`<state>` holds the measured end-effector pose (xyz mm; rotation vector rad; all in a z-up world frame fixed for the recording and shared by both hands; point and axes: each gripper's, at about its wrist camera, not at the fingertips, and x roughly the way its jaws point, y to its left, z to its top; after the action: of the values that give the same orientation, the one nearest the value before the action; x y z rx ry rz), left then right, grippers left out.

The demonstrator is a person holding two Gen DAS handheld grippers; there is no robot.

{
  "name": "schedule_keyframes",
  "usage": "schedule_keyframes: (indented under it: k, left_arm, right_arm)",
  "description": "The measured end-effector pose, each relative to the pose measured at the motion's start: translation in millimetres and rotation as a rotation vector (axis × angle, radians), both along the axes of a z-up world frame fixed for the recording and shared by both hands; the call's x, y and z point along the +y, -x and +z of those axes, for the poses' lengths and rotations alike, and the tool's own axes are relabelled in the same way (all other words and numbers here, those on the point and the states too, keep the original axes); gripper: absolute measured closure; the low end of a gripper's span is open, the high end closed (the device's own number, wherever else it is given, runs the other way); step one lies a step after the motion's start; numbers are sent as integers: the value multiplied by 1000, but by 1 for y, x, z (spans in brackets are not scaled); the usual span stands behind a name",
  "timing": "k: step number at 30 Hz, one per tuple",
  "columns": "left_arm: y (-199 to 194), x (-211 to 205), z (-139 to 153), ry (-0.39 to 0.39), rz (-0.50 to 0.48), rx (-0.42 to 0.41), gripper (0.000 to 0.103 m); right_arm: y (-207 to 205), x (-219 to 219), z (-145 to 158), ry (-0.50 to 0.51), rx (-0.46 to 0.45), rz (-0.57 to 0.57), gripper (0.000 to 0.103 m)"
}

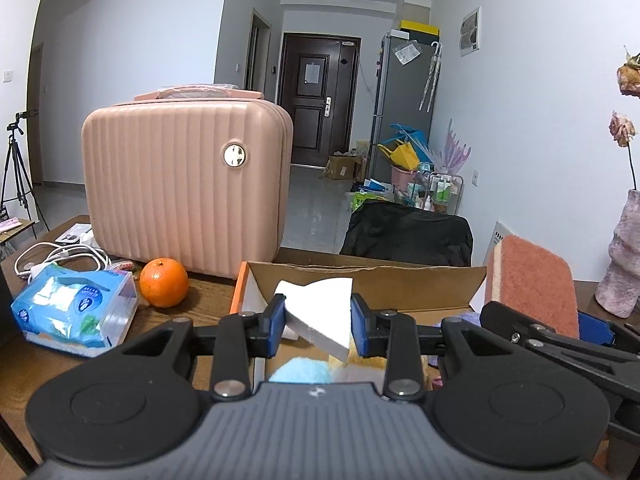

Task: Organize soft objects
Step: 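Carry the foam wedge and sponge with both grippers over the cardboard box, then lower both grippers into the box and open them to drop the items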

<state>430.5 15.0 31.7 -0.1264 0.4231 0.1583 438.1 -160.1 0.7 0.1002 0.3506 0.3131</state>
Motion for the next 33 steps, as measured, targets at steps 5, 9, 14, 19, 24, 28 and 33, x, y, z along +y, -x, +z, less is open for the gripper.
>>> schedule_keyframes:
  k: [5,9,14,19,24,28,33]
  left_arm:
    - [-14,2,-3,-7,-1,7,69]
    - [-26,3,-6,-8,3,17,69]
    - [-40,7,-10,-13,8,28,69]
    - [-49,9,-13,-19,10,38,69]
    - [-56,12,-17,-24,19,47,69]
    - [-60,13,-21,-29,20,63,69]
    - [-58,11,-21,-39,19,55,66]
  right_arm:
    - [-13,5,-2,7,4,-7,23]
    - [-23,8,-5,17,10,-10,23]
    - [-32,11,-8,30,19,-13,23]
    - [-44,15,-12,34,32,-35,23]
    - [-54,14,-17,34,63,-40,23]
    - [-54,15,-18,35,69,-34,22]
    - [-56,14,-18,47,75,-38,20]
